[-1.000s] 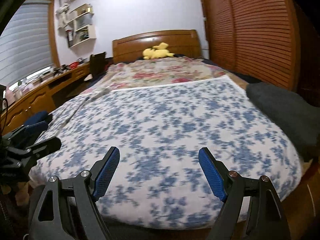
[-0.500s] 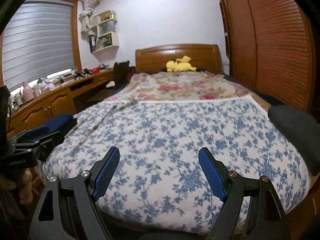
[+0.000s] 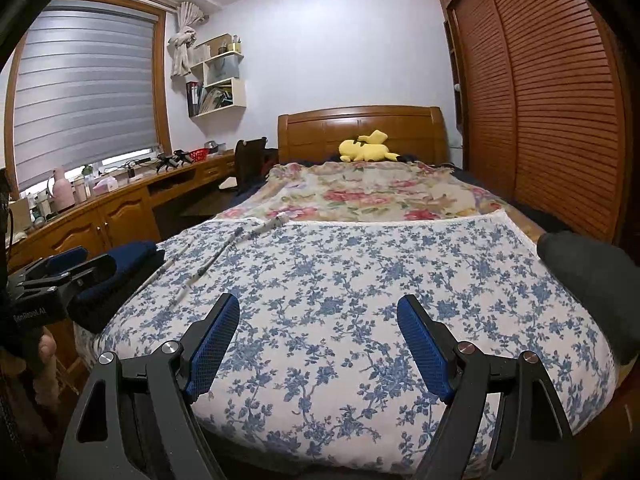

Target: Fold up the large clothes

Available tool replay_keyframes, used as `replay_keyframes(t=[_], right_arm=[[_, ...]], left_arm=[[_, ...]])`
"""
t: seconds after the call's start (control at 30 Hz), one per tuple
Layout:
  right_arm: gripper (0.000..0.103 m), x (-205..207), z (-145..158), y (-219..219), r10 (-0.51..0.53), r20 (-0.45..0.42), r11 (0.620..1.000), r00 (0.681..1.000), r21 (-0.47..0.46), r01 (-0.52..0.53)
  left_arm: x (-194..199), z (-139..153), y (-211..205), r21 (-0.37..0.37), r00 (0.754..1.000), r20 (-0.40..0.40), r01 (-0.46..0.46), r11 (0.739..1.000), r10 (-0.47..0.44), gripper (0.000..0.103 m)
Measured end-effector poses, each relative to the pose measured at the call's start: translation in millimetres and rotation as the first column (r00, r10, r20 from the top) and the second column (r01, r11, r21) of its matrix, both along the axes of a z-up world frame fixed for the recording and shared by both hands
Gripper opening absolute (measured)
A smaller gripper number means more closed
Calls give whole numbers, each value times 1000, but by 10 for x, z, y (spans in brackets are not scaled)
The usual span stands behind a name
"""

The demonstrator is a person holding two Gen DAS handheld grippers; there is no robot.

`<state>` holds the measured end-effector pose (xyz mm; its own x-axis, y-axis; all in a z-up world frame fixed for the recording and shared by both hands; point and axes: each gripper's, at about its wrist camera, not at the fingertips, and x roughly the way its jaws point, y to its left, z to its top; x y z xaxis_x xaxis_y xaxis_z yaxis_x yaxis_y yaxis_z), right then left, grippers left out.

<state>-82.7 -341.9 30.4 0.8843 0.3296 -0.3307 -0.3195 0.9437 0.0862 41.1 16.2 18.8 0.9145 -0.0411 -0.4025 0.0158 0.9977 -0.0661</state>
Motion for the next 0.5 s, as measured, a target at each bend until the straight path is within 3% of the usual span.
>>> replay_keyframes(t=[0.5], right_arm=[[82,-15,19,-6,-8,4,1000,1000,7,8]], left_arm=[[1,-5,2,-4,1000,-2,3,1000,-3,103]])
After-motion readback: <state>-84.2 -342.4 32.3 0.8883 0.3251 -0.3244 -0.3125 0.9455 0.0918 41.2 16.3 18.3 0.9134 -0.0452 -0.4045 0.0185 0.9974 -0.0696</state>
